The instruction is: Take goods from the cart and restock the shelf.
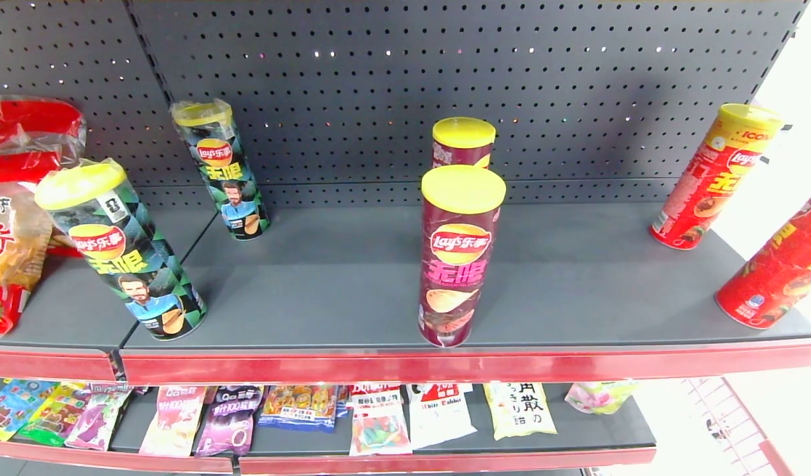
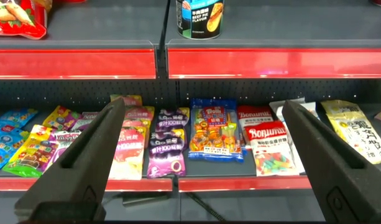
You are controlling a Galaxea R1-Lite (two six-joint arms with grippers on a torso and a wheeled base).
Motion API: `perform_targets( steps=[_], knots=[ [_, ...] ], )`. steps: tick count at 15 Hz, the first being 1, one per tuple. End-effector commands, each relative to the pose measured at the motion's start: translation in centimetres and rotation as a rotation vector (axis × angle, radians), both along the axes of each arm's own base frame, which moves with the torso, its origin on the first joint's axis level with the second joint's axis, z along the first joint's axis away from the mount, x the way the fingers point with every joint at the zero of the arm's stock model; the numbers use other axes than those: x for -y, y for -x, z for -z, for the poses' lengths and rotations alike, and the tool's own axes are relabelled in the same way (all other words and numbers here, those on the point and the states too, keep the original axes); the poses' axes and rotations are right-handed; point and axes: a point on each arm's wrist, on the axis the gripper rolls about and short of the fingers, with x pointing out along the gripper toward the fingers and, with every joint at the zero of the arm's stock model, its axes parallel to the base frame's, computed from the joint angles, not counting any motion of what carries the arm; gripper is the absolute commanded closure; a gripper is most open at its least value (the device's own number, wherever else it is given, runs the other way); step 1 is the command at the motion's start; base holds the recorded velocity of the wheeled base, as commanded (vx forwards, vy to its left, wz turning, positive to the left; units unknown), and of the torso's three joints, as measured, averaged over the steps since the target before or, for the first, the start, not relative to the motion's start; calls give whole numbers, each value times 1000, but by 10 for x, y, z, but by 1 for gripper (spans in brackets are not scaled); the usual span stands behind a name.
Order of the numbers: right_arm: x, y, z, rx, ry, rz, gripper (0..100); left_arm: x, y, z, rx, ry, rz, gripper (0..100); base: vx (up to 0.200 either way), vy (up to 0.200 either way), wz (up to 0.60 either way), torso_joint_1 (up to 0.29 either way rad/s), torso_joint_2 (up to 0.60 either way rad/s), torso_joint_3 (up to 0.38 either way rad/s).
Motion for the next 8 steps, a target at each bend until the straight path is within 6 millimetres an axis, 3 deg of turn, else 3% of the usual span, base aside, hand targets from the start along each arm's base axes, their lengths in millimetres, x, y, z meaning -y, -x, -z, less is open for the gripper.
perform_targets(
  steps=[1,8],
  knots=[
    [0,0,0,-2,-2,0,0,0,0,0,-1,1,0,0,0,0,0,0,0,0],
    [0,0,0,-2,1,0,0,0,0,0,-1,1,0,0,0,0,0,0,0,0]
  ],
)
